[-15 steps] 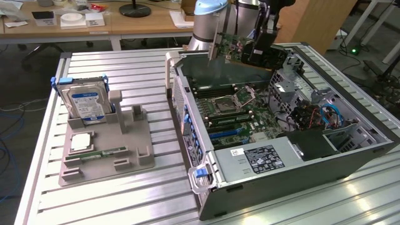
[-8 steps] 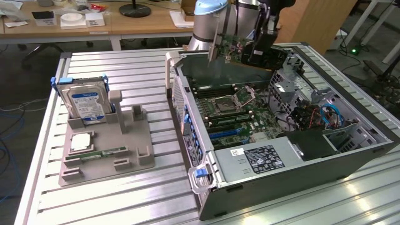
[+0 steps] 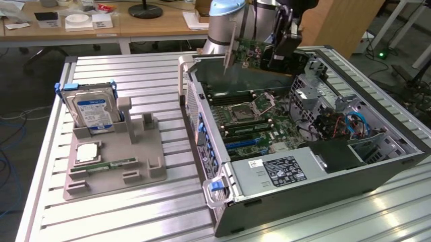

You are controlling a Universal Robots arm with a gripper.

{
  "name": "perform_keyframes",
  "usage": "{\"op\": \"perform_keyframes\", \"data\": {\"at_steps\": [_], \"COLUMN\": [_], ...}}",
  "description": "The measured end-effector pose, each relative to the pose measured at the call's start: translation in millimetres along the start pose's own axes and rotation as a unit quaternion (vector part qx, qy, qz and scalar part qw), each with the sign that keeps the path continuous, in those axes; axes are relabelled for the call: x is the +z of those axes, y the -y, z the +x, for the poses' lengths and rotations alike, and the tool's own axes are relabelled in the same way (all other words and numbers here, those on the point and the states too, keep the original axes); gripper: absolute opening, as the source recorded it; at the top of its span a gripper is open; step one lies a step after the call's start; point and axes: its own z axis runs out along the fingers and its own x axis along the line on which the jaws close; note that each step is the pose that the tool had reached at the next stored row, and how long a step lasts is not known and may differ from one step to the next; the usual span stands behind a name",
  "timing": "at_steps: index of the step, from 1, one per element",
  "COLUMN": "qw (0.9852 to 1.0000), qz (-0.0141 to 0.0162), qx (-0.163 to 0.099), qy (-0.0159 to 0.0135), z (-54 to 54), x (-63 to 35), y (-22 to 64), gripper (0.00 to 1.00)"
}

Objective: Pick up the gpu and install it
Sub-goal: 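Insert the gpu into the slot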

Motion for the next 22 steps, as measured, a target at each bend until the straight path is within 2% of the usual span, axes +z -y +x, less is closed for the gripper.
{"op": "perform_keyframes", "data": {"at_steps": [4,9,11,14,18,22], "qw": [1.0,0.9993,0.9988,0.9985,0.998,0.9961], "qz": [-0.0001,-0.0009,-0.0003,0.0073,0.0081,0.0079], "qx": [-0.003,-0.036,-0.048,-0.054,-0.062,-0.087], "qy": [0.0001,0.0004,0.0008,0.0044,0.0131,0.0142], "z": [0.2,0.2,0.2,0.4,0.4,0.5], "x": [1.0,2.2,2.7,3.5,4.5,6.3], "y": [0.2,0.3,0.4,0.5,0.4,0.4], "gripper": [0.28,0.28,0.28,0.28,0.28,0.28]}}
